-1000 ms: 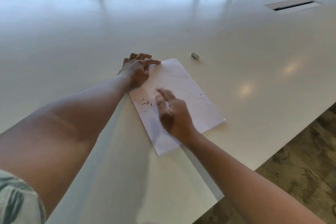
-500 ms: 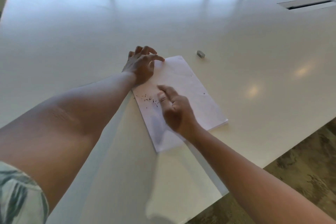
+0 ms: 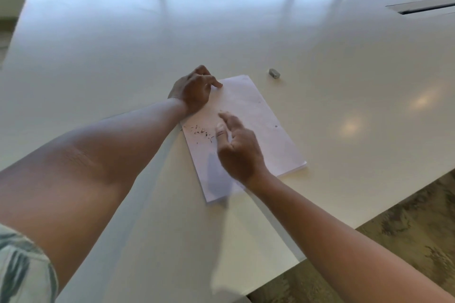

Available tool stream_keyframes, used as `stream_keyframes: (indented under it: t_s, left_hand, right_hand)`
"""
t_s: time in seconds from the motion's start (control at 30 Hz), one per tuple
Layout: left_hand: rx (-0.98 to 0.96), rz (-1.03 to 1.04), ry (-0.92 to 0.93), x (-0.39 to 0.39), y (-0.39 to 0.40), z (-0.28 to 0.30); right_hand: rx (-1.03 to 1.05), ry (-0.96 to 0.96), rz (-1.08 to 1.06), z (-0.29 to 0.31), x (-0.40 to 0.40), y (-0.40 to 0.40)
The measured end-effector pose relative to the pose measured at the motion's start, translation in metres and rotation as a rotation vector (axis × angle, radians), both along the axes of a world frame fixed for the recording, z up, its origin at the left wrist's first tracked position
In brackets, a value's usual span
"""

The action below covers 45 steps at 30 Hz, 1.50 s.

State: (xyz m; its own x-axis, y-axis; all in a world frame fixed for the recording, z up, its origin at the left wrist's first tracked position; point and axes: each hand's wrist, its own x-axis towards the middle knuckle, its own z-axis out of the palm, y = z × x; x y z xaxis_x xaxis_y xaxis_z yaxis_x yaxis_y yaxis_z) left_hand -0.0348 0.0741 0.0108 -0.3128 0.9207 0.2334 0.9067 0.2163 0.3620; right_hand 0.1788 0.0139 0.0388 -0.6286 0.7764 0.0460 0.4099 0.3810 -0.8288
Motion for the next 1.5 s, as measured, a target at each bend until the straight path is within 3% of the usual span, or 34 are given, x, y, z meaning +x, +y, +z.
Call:
stream_keyframes:
  t_s: [0.07,0.17,0.27,0.4,0.5,0.63,0.77,0.87,1.0,1.1,1.23,1.37,1.5]
  left_hand:
    - [-0.015,0.002,-0.023,0.000,0.000,-0.001]
    - [-0.062,-0.004,-0.069,-0.001,0.001,0.000]
    - [-0.120,-0.016,-0.097,-0.006,0.002,0.003]
    - [-0.225,-0.050,-0.146,-0.011,0.000,0.012]
    - [-0.344,-0.080,-0.178,-0.016,-0.002,0.025]
    - [-0.489,-0.113,-0.176,-0.020,-0.004,0.037]
    - [-0.516,-0.102,-0.139,-0.017,0.000,0.038]
    - [-0.515,-0.093,-0.137,-0.016,0.003,0.037]
    - [-0.512,-0.083,-0.130,-0.015,0.002,0.036]
    - [-0.493,-0.075,-0.168,-0.014,0.001,0.037]
    - [-0.494,-0.073,-0.192,-0.014,0.000,0.037]
    - [-0.489,-0.068,-0.200,-0.015,0.001,0.035]
    - [-0.491,-0.061,-0.229,-0.015,0.002,0.034]
  right_hand:
    - [0.003,-0.117,-0.068,-0.004,0.005,0.004]
    - [-0.002,-0.198,0.089,-0.011,0.002,-0.011]
    - [-0.135,0.003,0.235,-0.009,-0.006,-0.029]
    - [-0.113,0.118,0.063,-0.005,-0.004,-0.013]
    - [-0.031,-0.078,-0.038,-0.007,0.003,0.004]
    - [0.106,-0.273,0.147,-0.016,-0.007,-0.013]
    - [0.032,-0.173,0.344,-0.011,-0.024,-0.042]
    - [0.039,-0.071,0.208,-0.002,-0.028,-0.034]
    - [0.041,-0.247,0.065,-0.007,-0.028,-0.010]
    - [0.097,-0.332,0.200,-0.012,-0.038,-0.018]
    - [-0.019,-0.206,0.432,-0.007,-0.052,-0.044]
    - [0.039,-0.138,0.256,-0.009,-0.052,-0.031]
    - [0.112,-0.309,0.186,-0.018,-0.056,-0.015]
